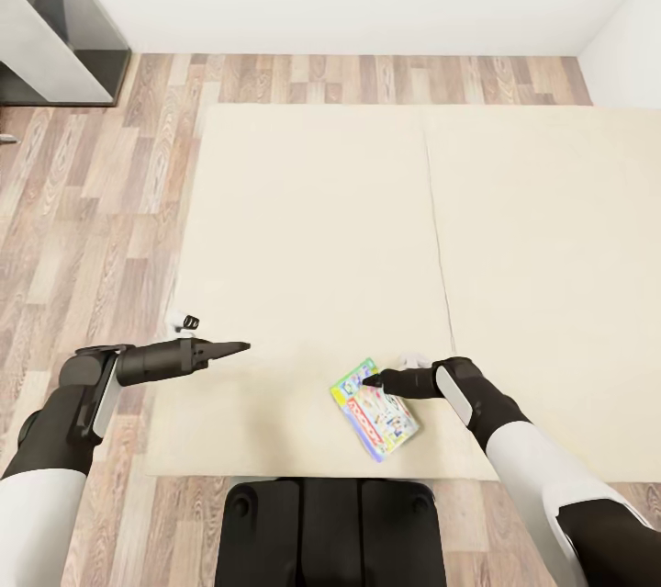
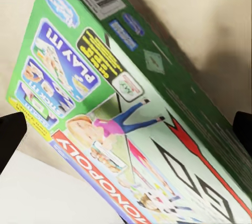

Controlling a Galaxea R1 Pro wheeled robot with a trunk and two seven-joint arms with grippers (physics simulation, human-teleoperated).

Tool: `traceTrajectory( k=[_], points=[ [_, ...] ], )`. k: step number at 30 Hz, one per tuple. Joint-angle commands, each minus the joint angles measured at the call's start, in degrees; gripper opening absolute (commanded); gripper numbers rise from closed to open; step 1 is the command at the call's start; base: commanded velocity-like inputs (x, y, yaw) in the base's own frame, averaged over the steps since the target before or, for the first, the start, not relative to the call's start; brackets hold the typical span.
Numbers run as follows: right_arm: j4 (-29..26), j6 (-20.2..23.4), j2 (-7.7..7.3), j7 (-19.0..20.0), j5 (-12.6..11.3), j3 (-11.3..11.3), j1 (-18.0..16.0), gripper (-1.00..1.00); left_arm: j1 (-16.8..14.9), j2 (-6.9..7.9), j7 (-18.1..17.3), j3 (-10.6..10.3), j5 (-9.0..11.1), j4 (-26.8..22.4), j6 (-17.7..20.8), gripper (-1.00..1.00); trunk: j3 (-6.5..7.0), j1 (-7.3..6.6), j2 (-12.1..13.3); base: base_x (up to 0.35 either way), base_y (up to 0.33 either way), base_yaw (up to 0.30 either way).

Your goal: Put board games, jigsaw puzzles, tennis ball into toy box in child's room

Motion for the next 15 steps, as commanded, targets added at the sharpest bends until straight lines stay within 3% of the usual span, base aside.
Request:
traceTrajectory(
  k=[1,15],
  points=[
    [0.0,0.1,-0.04,0.2,-0.3,0.2,0.0,1.00,0.0,0.00,-0.2,0.0,0.0,0.0,0.6,1.00,-0.06,0.04,-0.1,0.000,0.138,0.000],
    [0.0,0.2,-0.11,0.2,-0.3,0.3,0.0,1.00,0.0,-0.01,-0.2,0.0,0.0,0.0,0.6,1.00,-0.06,0.04,-0.1,0.000,0.105,0.000]
  ],
)
